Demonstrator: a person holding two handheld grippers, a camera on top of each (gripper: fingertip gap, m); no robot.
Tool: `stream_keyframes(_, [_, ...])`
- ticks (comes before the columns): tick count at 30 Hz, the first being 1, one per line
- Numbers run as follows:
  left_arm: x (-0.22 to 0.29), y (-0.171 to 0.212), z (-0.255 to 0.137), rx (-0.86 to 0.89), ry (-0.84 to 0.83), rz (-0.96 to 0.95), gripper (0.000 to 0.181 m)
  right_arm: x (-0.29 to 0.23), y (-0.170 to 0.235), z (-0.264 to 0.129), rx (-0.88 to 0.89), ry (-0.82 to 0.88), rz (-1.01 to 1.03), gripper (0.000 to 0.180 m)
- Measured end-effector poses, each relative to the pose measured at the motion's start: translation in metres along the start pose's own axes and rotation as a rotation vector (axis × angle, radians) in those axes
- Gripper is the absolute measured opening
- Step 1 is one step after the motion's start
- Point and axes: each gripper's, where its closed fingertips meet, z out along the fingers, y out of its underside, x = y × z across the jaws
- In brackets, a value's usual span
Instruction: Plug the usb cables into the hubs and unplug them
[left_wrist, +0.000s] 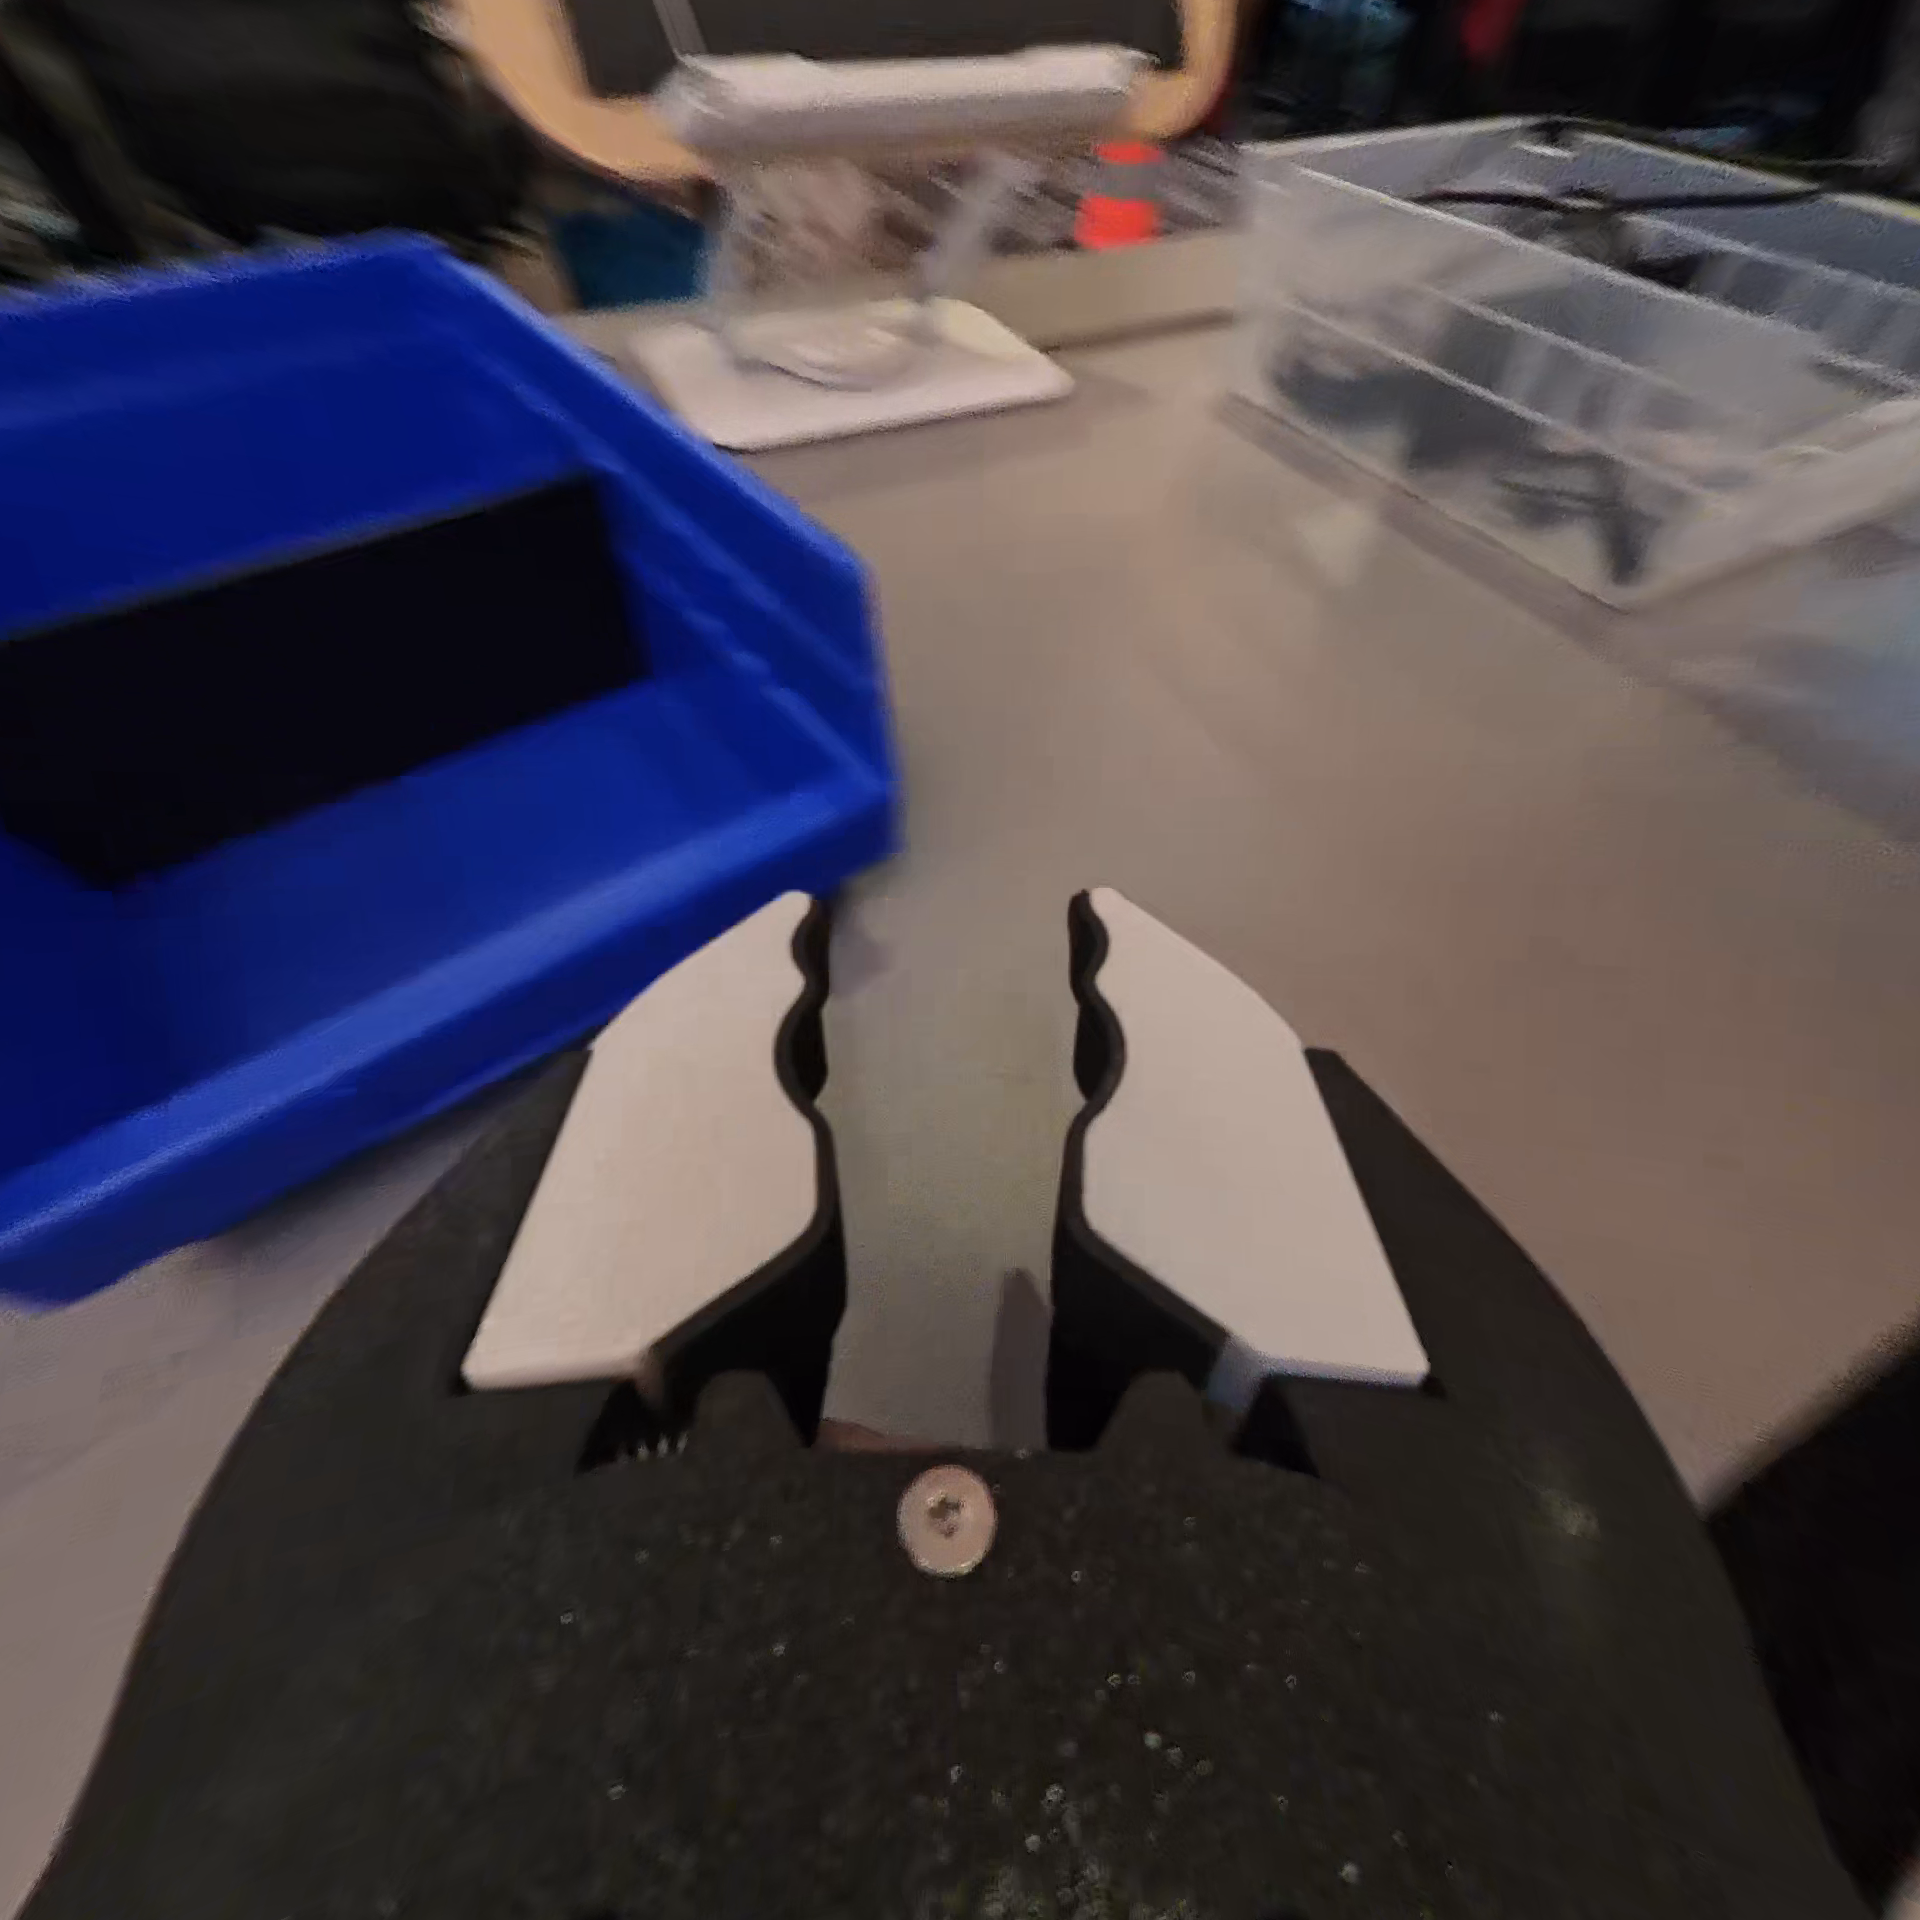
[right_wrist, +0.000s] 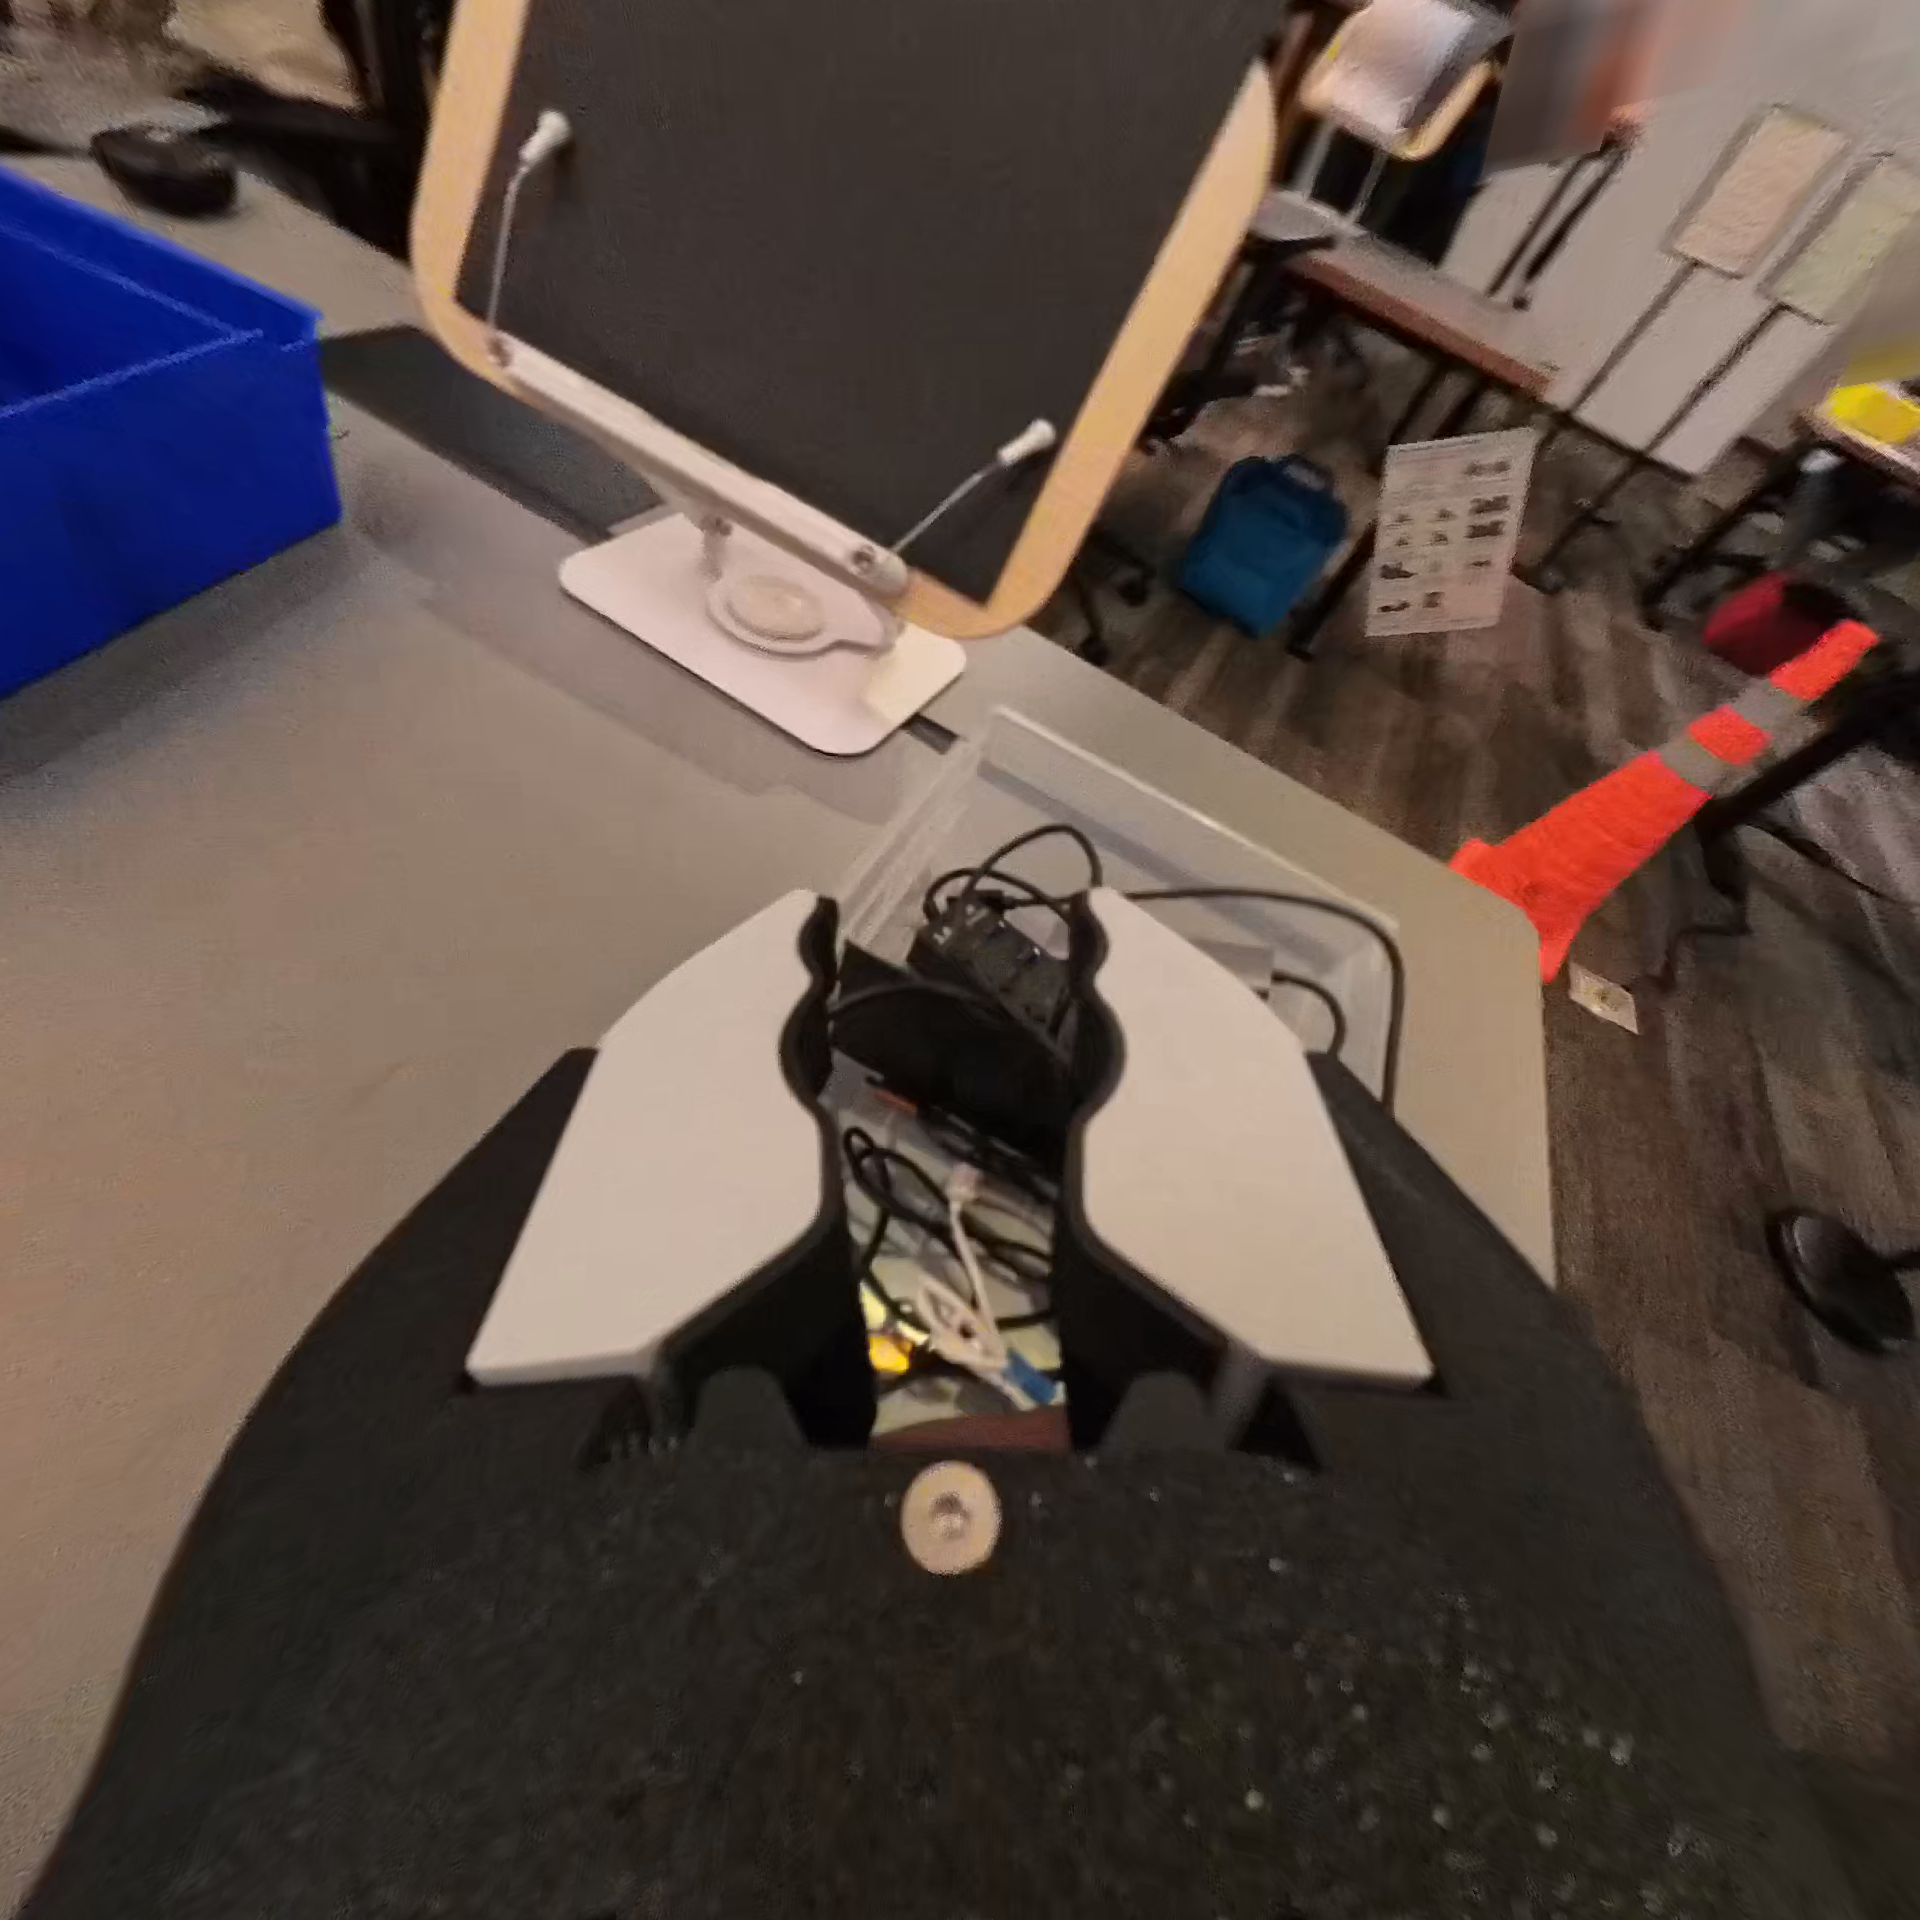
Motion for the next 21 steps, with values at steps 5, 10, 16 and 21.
stream_keyframes(5, [-0.044,-0.012,-0.016,0.135,-0.223,-0.01,0.047,-0.024,0.114,-0.029,0.027,0.231,0.265,0.052])
stream_keyframes(10, [-0.046,-0.005,-0.013,0.103,-0.197,-0.104,0.047,-0.032,0.149,-0.035,-0.038,0.275,0.217,0.056])
stream_keyframes(16, [-0.047,0.018,-0.006,-0.039,-0.212,-0.166,0.045,-0.028,0.161,-0.035,-0.052,0.245,0.351,0.055])
stream_keyframes(21, [-0.049,0.015,-0.009,-0.022,-0.221,-0.162,0.043,-0.024,0.165,-0.036,-0.061,0.257,0.357,0.054])
